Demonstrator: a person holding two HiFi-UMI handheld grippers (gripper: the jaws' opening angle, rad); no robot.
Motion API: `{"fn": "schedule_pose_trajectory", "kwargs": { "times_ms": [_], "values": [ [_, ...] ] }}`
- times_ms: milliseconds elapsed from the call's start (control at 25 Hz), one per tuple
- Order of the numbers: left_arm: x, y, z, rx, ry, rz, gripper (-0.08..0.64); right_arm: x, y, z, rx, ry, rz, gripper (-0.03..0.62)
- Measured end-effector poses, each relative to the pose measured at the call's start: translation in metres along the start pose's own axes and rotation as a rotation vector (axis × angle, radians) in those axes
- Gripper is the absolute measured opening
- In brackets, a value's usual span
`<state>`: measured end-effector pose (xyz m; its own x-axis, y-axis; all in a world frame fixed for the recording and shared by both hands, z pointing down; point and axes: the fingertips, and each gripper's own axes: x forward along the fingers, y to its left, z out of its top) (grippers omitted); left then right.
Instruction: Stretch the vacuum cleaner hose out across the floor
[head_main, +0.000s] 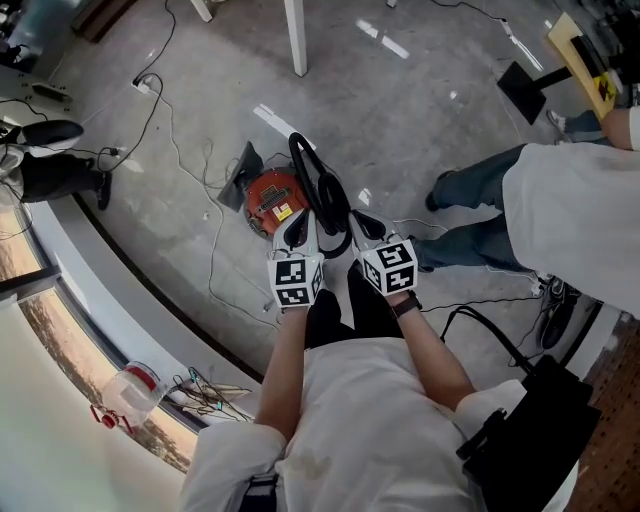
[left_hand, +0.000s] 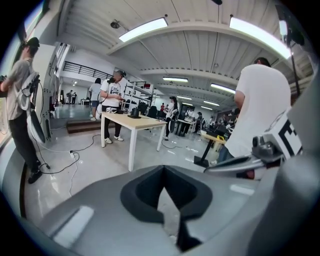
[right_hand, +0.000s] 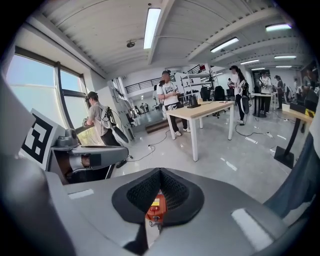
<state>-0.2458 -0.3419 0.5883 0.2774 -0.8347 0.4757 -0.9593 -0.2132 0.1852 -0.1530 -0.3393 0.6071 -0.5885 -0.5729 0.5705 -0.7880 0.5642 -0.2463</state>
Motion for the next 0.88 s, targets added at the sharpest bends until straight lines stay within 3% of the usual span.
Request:
{"fn": "schedule_pose_trajectory", "kwargs": {
  "times_ms": [880],
  "values": [
    [0.031, 0.032, -0.116, -0.094, 0.204, 0.078, 0.003, 0.1, -0.021, -0.126, 0.031, 0.283, 0.122, -0.006]
  ]
}}
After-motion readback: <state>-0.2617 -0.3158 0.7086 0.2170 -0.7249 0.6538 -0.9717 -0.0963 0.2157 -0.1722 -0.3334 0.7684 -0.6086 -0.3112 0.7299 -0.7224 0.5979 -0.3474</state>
